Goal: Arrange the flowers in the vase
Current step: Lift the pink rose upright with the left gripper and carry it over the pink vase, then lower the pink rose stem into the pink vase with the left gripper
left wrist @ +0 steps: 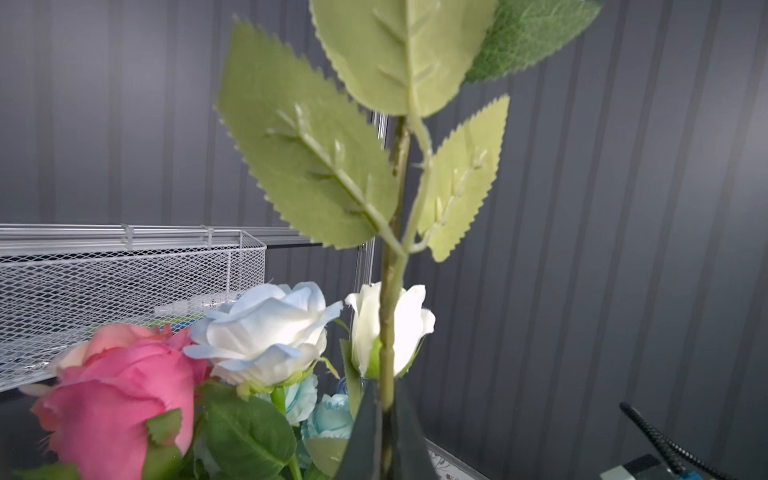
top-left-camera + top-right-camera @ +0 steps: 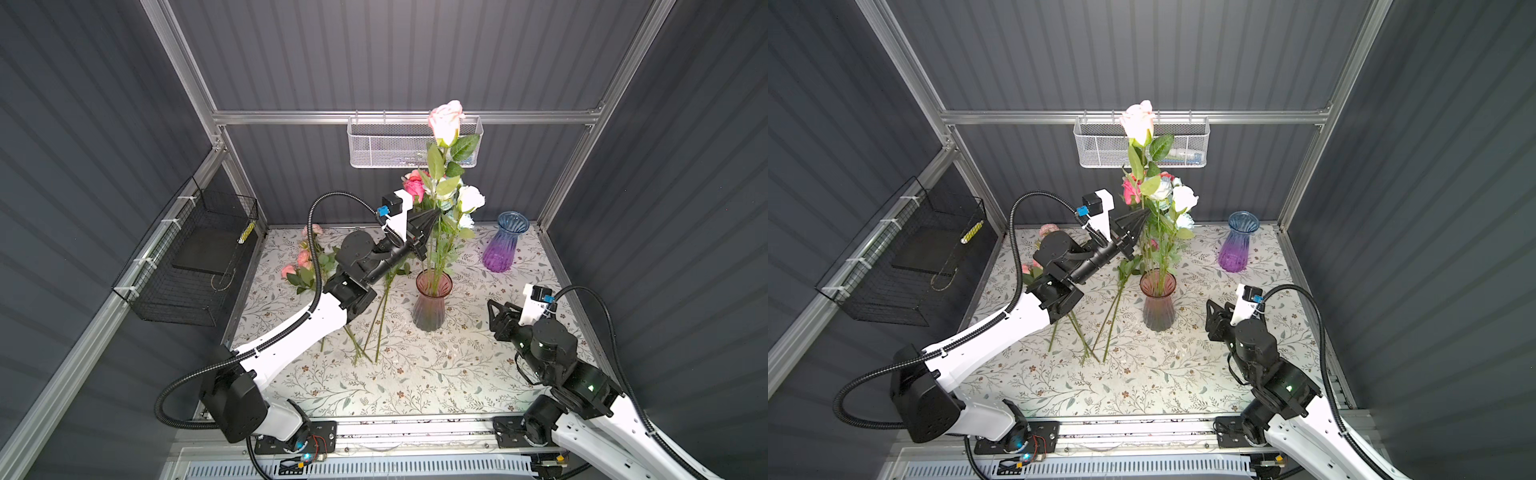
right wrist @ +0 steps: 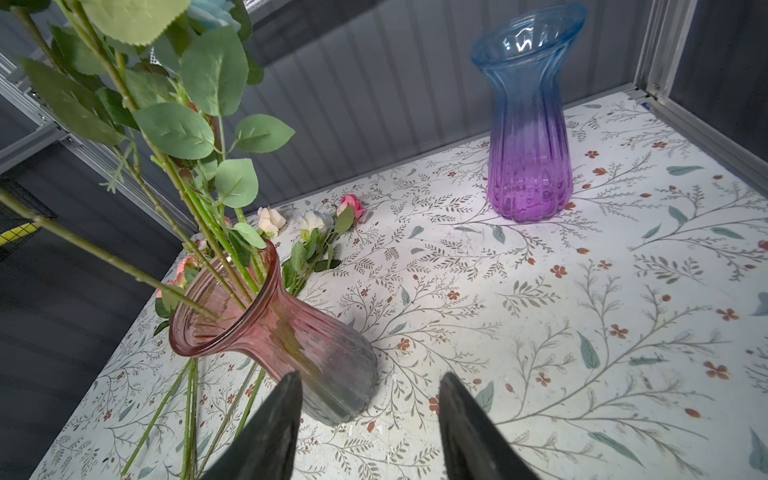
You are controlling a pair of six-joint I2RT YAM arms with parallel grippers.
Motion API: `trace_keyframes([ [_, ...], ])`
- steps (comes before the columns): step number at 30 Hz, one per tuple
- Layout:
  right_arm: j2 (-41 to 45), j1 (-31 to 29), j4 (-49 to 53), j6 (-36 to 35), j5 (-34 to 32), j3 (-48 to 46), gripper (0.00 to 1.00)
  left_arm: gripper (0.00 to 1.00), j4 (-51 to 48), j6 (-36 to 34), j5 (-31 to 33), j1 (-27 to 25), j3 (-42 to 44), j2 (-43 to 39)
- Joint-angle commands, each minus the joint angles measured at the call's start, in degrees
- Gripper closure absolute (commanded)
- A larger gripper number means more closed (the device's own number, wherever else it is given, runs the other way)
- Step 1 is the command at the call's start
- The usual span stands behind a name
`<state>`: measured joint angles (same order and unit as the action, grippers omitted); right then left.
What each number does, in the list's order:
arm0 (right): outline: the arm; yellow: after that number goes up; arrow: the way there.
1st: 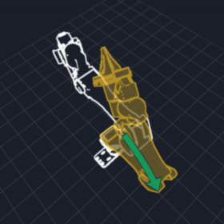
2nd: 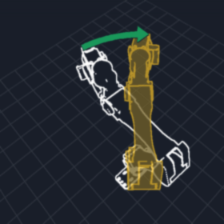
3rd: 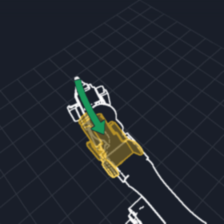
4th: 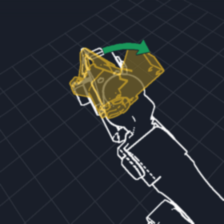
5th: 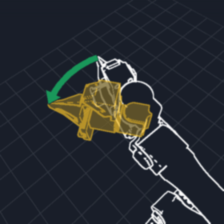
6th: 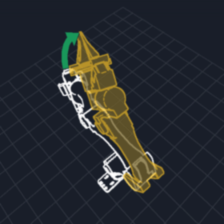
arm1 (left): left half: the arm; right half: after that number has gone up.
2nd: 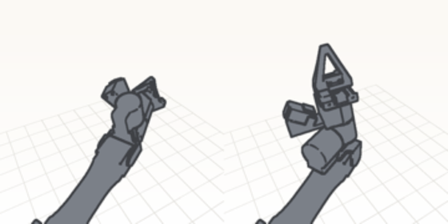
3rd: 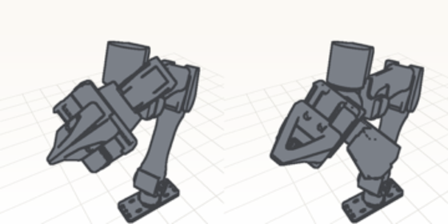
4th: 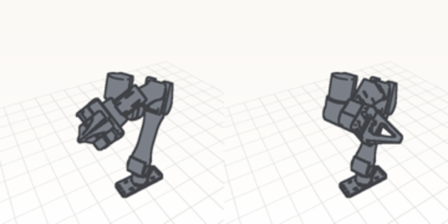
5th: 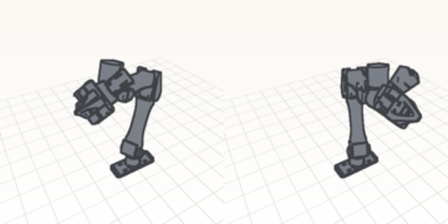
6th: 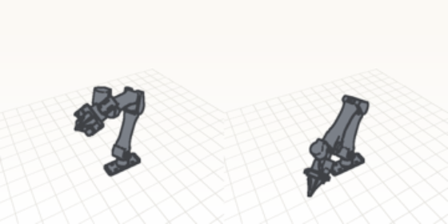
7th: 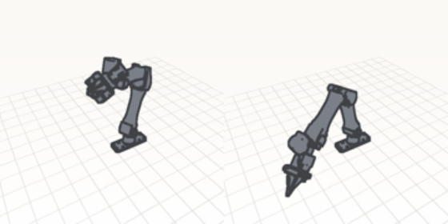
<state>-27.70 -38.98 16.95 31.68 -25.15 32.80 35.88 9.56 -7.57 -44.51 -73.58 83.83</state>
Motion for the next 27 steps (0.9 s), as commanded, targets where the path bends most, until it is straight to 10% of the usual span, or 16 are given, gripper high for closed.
trace_keyframes([
  [1,0.98,0.40,1.23,-0.15,-1.62,-1.14,0.45,1.00,5.18,-2.43,2.12,-0.30,1.51,0.60],
  [16,-2.33,0.40,0.47,-0.05,-0.93,-0.80,0.44,0.97,5.61,-2.09,5.02,-2.73,12.16,1.76],
  [27,-3.31,0.40,0.66,0.11,-1.24,-0.18,0.41,0.44,-13.04,-5.49,7.32,-4.00,6.73,-2.05],
])
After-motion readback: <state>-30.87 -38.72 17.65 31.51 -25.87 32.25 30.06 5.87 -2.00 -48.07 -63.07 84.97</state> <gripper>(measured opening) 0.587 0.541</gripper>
